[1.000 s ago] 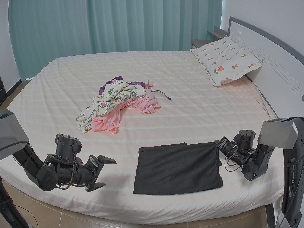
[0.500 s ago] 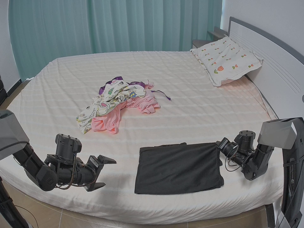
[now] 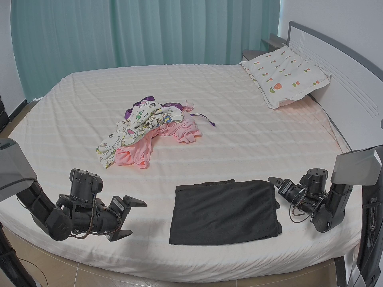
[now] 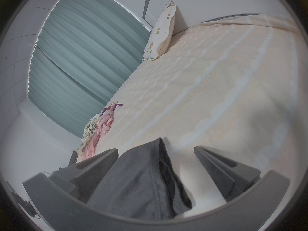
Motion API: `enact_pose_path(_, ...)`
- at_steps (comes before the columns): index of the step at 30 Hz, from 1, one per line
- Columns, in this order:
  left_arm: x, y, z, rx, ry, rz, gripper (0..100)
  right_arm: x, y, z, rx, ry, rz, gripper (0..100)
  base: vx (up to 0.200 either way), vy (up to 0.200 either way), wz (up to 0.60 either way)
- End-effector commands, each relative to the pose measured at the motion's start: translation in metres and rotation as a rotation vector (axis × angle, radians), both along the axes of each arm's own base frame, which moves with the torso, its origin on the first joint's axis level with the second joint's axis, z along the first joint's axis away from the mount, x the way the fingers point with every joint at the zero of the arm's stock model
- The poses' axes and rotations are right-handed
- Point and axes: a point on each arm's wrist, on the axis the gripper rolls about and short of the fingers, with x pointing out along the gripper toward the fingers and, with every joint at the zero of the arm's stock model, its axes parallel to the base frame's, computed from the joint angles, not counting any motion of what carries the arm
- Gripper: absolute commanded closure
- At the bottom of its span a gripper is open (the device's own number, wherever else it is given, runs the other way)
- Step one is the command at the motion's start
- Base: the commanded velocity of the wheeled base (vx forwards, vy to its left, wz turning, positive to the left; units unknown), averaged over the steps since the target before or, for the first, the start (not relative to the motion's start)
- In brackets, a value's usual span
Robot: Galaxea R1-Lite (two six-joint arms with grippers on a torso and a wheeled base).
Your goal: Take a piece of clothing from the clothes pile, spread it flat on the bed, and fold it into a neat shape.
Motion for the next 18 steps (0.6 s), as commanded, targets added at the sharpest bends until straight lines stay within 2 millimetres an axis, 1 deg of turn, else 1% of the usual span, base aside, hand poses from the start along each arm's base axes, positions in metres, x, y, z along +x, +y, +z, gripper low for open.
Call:
enact_pose_path(1,-0.001,-0.001,-0.001,0.002,0.002,-0.002,0,-0.016,-0.001,0.012,0.005,-0.021,0.019,0,0.0,0.0,0.0)
enact_pose_path(4,0.0,-0.001,-0.001,0.007,0.0,0.0,0,-0.021,-0.002,0.024,0.008,-0.044,0.019,0,0.0,0.0,0.0)
enact_pose_path(5,0.0,-0.001,-0.001,0.007,0.0,0.0,0,-0.021,-0.002,0.024,0.008,-0.044,0.019,0,0.0,0.0,0.0)
enact_pose_path(6,0.003,-0.003,-0.003,0.015,0.0,0.004,0,-0.026,-0.001,0.036,0.008,-0.064,0.026,0,0.0,0.0,0.0)
enact_pose_path(9,0.003,-0.007,-0.005,0.026,0.001,0.002,0,-0.032,0.001,0.046,-0.003,-0.063,0.041,0,0.0,0.0,0.0)
enact_pose_path(12,0.004,-0.007,-0.003,0.022,-0.003,0.009,0,-0.034,0.006,0.046,-0.01,-0.033,0.058,0,0.0,0.0,0.0)
enact_pose_path(18,0.006,-0.008,0.0,0.011,-0.017,0.006,0,-0.049,-0.002,0.035,0.0,0.059,0.035,0,0.0,0.0,0.0)
